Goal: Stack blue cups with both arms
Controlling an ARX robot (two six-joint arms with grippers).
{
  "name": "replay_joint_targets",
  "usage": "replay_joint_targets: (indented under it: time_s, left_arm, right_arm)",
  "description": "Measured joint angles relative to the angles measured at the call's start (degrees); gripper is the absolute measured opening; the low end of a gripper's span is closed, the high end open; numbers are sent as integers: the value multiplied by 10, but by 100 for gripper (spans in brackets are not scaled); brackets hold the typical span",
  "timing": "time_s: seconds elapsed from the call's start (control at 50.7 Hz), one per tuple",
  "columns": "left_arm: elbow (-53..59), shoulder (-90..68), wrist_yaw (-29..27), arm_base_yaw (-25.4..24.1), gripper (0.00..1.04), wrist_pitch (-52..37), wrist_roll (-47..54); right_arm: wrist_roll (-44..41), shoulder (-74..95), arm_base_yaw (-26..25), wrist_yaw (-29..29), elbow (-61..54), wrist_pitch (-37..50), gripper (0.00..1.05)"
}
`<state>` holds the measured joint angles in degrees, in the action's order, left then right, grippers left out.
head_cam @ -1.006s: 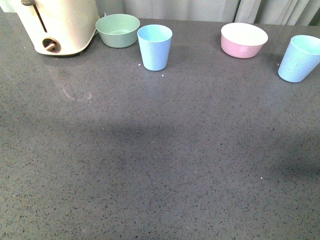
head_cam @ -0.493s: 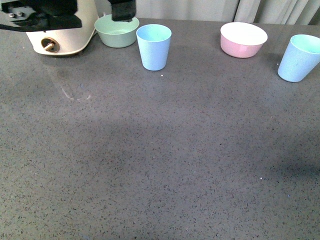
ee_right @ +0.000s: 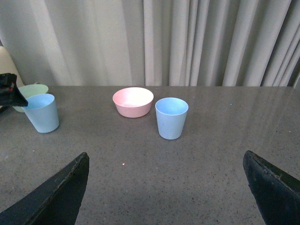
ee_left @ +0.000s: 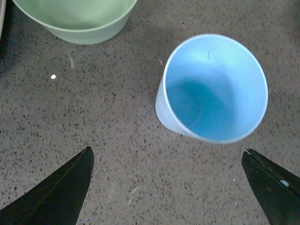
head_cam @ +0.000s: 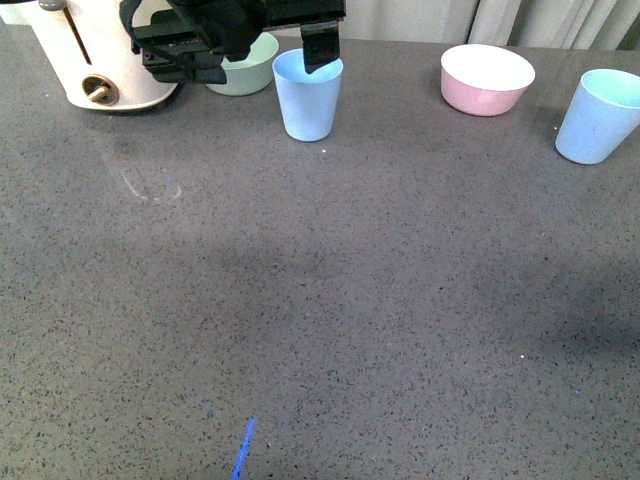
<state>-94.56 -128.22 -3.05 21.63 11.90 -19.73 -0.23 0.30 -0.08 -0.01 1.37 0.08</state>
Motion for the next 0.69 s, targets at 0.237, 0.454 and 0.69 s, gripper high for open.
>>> replay_joint_targets:
  time_s: [0.237, 0.454, 0.69]
  left_arm:
    - [-102, -51, -11, -5, 96, 44, -21]
    - [-151, -98, -21, -4, 95, 77, -30]
    - [-175, -122, -28, 6, 59, 90, -38]
  right_arm:
    - [0, 0, 0, 0, 0, 0, 96]
    - [0, 0, 0, 0, 0, 0, 96]
    - [0, 0, 0, 0, 0, 0, 96]
